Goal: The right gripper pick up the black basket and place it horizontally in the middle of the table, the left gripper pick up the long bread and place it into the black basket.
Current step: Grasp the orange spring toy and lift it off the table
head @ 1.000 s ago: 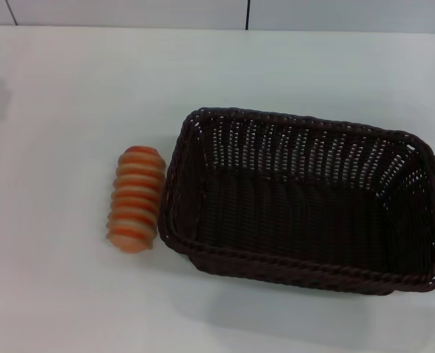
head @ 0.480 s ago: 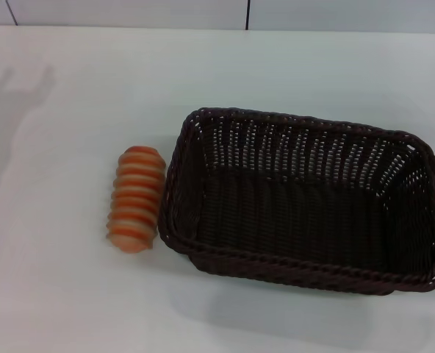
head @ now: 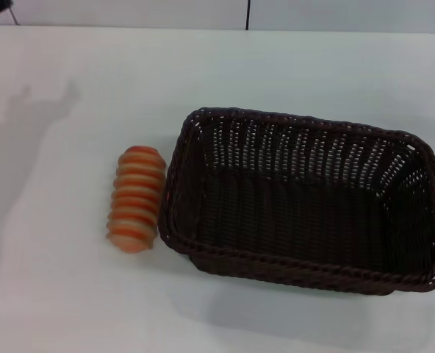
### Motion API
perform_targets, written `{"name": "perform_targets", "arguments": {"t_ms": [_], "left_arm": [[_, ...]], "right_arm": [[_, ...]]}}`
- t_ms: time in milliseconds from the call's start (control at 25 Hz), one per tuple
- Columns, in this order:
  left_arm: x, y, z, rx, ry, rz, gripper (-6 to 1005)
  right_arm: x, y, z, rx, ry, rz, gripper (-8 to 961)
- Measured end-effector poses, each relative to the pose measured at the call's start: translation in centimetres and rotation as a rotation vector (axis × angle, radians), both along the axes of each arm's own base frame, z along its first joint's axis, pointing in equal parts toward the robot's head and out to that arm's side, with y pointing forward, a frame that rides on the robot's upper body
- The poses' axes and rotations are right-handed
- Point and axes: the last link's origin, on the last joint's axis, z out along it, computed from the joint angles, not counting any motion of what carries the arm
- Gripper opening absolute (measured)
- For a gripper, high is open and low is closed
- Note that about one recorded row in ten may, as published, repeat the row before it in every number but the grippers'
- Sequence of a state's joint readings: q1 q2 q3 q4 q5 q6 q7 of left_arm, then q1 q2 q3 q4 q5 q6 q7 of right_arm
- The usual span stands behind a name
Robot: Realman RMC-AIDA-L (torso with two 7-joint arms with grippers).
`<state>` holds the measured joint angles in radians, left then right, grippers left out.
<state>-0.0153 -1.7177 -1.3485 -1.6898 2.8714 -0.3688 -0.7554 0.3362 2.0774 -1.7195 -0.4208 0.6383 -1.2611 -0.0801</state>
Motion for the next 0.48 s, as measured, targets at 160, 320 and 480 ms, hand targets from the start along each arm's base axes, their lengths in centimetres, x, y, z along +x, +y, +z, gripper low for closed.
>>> {"name": "perform_targets", "arguments": {"t_ms": [160, 320, 480], "left_arm": [[1.9, 0.4, -0.3, -0.068, 0.069, 0.039, 869], [3.2, 0.8, -0.9, -0.153, 0.114, 0.030, 869], [3.1, 0.9, -1.0, -0.197, 0.183, -0.007, 869]], "right_arm": [[0.3, 0.5, 0.6, 0.007, 0.046, 0.006, 425], [0.4, 0.9, 0.7, 0.009, 0.039, -0.001, 425], [0.8, 1.0, 0.9, 0.001, 0.025, -0.009, 425]]}}
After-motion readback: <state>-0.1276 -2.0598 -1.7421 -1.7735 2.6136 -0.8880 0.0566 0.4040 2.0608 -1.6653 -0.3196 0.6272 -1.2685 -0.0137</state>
